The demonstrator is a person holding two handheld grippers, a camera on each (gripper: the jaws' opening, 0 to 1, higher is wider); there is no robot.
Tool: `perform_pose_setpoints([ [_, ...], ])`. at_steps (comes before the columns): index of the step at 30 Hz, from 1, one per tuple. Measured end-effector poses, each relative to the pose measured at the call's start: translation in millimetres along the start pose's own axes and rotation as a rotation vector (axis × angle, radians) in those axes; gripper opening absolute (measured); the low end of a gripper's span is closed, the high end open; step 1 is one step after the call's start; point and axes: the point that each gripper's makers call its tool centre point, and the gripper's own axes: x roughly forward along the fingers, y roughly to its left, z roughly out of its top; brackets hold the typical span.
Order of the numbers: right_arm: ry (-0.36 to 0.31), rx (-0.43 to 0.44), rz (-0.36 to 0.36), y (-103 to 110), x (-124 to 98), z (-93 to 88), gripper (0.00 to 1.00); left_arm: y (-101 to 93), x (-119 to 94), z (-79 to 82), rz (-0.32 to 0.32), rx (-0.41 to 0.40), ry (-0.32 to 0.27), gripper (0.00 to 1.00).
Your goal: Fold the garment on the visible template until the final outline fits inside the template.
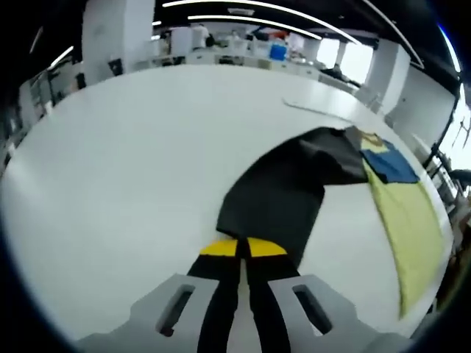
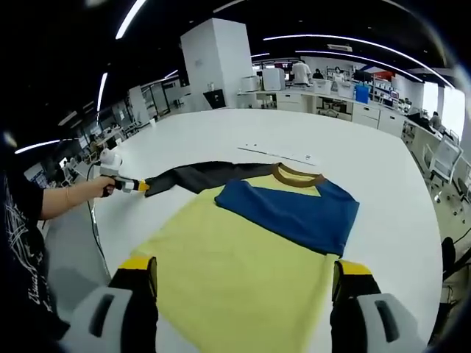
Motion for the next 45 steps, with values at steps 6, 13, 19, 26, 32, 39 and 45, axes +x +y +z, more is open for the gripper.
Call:
perform_pose_setpoints([
  [6,-0.005,0.009,-0.008,-1.2,-1.0,0.0,0.99,0.8,-2.9,0.1,0.012,-0.008,0.001,0.0],
  [13,0.0,0.004,-0.016,-3.3,-3.5,0.0,0.99,17.5,-7.6,2.5,0.076,0.046,0.025,0.0],
  [19,-0.001,-0.004,-0.011,-1.3,-6.8,0.6,0.99,27.2,-7.0,6.8,0.098,0.09,0.038,0.0],
  [26,0.009,-0.009,-0.009,0.5,-9.8,-1.4,0.99,44.1,0.0,17.8,0.124,0.128,0.065,0.0],
  [32,0.008,-0.013,-0.013,-0.7,-12.7,0.7,0.99,50.2,4.1,23.4,0.134,0.159,0.08,0.0],
  [39,0.011,-0.015,-0.019,-1.1,-13.8,2.8,0.99,61.4,12.7,33.3,0.15,0.198,0.09,0.0],
  [45,0.012,-0.013,-0.021,-0.7,-13.8,3.3,0.99,65.5,14.0,35.0,0.158,0.199,0.083,0.0],
])
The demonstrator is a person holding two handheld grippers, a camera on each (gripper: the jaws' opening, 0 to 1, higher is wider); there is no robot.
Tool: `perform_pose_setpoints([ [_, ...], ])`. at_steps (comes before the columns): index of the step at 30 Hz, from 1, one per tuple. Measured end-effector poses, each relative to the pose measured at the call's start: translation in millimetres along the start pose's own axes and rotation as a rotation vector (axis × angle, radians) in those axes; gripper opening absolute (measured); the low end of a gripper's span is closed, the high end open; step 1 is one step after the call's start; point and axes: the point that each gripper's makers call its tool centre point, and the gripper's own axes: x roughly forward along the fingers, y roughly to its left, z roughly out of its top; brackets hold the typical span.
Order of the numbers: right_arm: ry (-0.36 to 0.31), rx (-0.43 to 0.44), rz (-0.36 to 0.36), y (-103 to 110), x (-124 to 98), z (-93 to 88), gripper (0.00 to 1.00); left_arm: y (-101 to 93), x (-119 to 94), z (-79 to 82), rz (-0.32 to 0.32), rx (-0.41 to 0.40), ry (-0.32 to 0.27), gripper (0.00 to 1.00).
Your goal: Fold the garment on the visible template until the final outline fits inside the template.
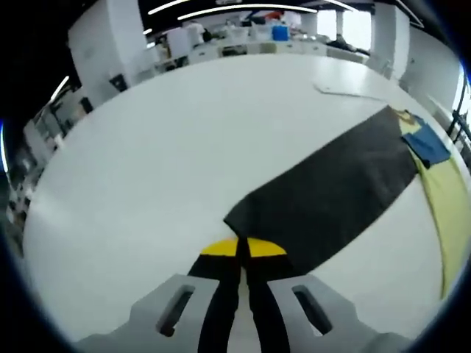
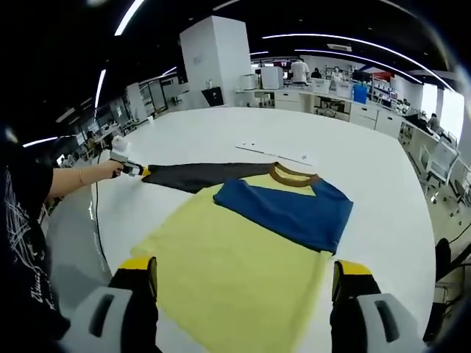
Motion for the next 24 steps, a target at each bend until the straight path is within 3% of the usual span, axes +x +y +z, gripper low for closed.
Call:
perform_pose_setpoints([
  [13,0.006,-0.007,-0.007,0.8,-4.0,-3.4,0.99,2.5,1.9,2.9,-0.001,0.018,-0.017,0.0],
  [17,0.004,-0.01,-0.007,1.1,-3.3,-3.2,0.99,11.4,-2.1,5.7,0.059,0.076,-0.005,0.05],
  [20,-0.003,-0.011,-0.005,1.8,-3.1,-1.6,0.99,9.2,-9.1,17.4,0.042,0.015,-0.064,0.07],
  [24,-0.009,-0.018,-0.002,3.3,-4.1,-0.5,0.99,4.2,-13.0,18.6,0.01,-0.005,-0.061,0.11],
])
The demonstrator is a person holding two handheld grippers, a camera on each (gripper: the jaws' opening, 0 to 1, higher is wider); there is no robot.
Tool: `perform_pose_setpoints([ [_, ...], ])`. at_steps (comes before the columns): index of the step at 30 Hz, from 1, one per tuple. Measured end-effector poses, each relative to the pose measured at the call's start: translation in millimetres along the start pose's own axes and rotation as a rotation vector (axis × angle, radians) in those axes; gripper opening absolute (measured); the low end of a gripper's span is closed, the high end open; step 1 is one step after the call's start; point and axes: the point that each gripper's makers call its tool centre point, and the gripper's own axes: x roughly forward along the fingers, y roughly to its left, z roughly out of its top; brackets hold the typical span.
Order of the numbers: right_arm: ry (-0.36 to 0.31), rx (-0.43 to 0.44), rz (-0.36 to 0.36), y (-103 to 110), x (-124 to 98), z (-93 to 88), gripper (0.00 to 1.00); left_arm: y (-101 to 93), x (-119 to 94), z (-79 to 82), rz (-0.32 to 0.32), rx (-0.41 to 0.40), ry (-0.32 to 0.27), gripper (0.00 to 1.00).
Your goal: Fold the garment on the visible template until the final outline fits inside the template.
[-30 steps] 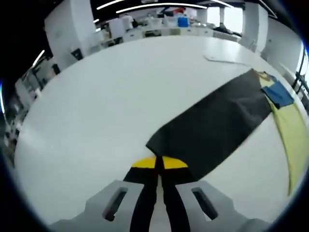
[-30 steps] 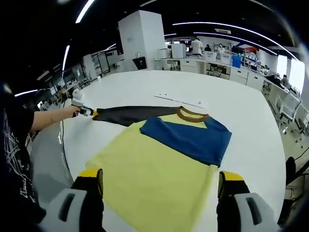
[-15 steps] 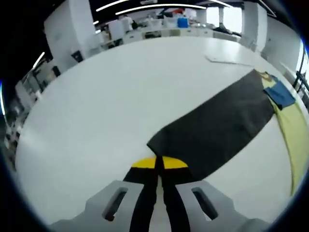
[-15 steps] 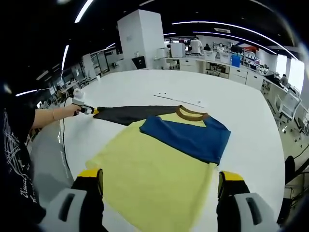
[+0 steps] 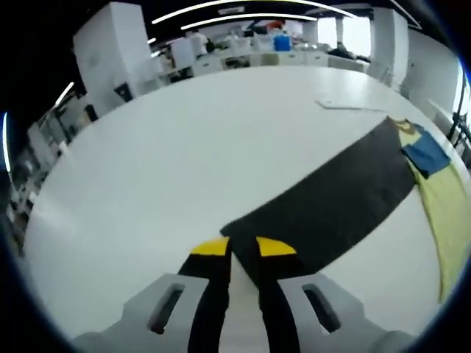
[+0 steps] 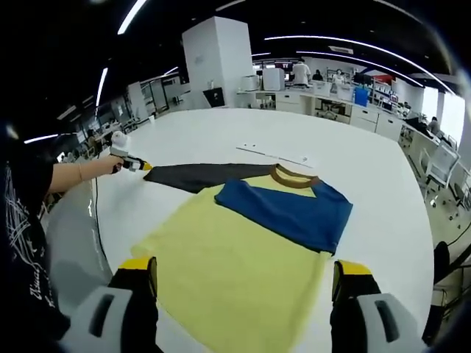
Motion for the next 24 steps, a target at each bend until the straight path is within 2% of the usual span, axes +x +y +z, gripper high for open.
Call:
perform_pose_setpoints([
  [2,0.001,-0.001,0.002,0.5,-0.6,-0.2,0.99,-0.7,-0.1,-1.0,-0.002,-0.004,0.003,0.14],
  [7,-0.004,-0.002,0.003,1.2,-3.2,-0.1,0.99,-3.2,-4.5,-11.6,-0.019,-0.084,0.031,0.2],
  [12,-0.003,-0.002,0.003,1.7,-4.3,-1.4,0.99,-7.3,-8.5,-20.3,-0.032,-0.117,0.06,0.22],
  [17,-0.005,0.001,0.009,4.3,-3.2,-1.4,0.99,-12.3,-11.1,-27.8,-0.034,-0.189,0.089,0.18],
  [20,-0.018,0.019,0.02,7.1,-1.1,0.2,0.99,-15.7,-11.7,-30.8,-0.024,-0.191,0.086,0.17],
  [24,-0.017,0.012,0.034,11.7,1.1,0.4,0.99,-15.1,-8.8,-40.3,-0.006,-0.228,0.117,0.15],
])
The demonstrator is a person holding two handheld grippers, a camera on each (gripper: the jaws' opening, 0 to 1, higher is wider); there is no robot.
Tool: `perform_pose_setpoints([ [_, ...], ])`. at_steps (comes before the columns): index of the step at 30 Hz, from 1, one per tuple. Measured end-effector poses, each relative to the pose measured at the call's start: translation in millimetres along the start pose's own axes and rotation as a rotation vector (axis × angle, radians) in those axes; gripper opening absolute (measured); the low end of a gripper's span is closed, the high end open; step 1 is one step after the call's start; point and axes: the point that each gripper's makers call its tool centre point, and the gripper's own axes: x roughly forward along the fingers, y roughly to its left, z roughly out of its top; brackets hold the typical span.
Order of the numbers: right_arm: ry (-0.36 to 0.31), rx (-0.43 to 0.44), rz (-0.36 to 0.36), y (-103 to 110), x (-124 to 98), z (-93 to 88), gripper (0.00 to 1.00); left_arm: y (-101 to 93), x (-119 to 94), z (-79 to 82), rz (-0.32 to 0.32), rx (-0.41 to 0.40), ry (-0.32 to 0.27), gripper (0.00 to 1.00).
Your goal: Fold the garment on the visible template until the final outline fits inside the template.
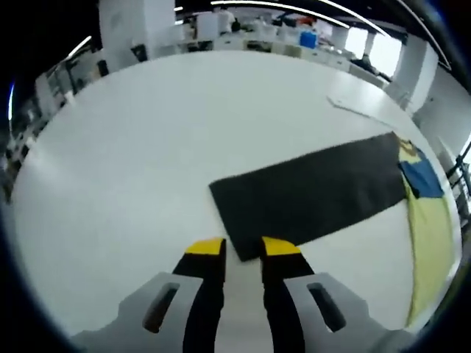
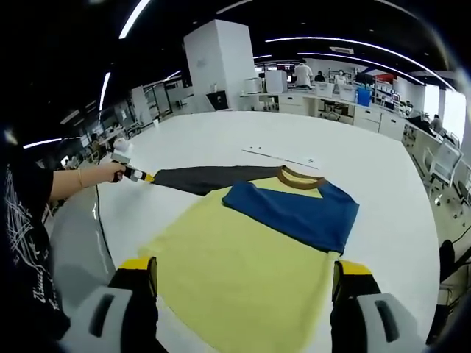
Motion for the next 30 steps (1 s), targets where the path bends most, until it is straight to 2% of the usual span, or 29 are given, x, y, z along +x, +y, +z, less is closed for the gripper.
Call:
perform_pose_setpoints([
  [6,0.0,-0.002,0.008,2.7,-1.4,-0.9,0.99,-3.9,1.3,-1.4,-0.013,-0.013,0.002,0.14],
  [11,0.011,0.001,0.01,3.9,-2.7,-4.5,0.99,-3.6,1.7,-0.2,0.003,-0.017,0.008,0.13],
  [15,0.009,0.002,0.01,3.8,-3.5,-4.4,0.99,-4.9,3.4,0.9,0.003,-0.017,0.011,0.09],
  [18,0.014,-0.001,0.009,3.1,-3.2,-4.5,0.99,-11.8,5.3,1.1,-0.018,0.002,0.014,0.03],
  [30,0.025,-0.024,0.009,7.7,-5.7,-7.9,0.99,-12.8,2.0,3.1,0.008,0.029,0.022,0.01],
])
